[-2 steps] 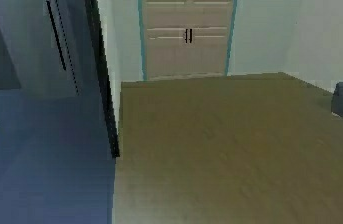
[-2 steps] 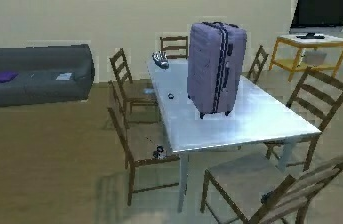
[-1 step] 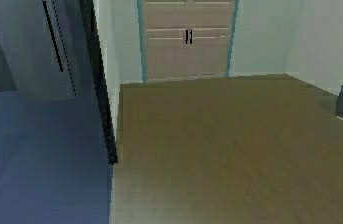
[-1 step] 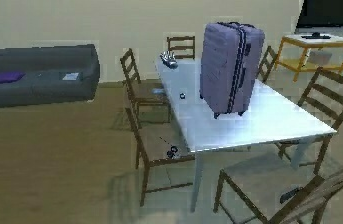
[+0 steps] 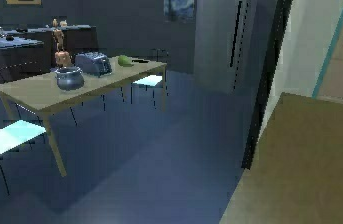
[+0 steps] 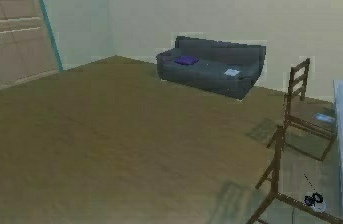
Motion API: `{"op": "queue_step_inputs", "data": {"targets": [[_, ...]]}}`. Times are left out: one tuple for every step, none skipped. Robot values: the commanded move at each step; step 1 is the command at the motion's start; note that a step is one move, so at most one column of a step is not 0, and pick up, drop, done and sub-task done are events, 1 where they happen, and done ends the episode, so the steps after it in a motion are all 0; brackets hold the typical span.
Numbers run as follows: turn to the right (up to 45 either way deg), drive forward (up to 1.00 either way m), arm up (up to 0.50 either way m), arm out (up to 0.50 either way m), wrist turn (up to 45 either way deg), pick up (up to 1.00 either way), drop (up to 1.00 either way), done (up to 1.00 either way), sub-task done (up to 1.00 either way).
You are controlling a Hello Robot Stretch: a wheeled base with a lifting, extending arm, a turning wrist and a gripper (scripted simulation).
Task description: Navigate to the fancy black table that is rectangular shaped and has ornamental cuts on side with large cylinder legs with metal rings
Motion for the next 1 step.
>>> {"op": "queue_step_inputs", "data": {"targets": [[0.0,0.2,0.0,0.0,0.0,0.0,0.0,0.0,0.0]]}}
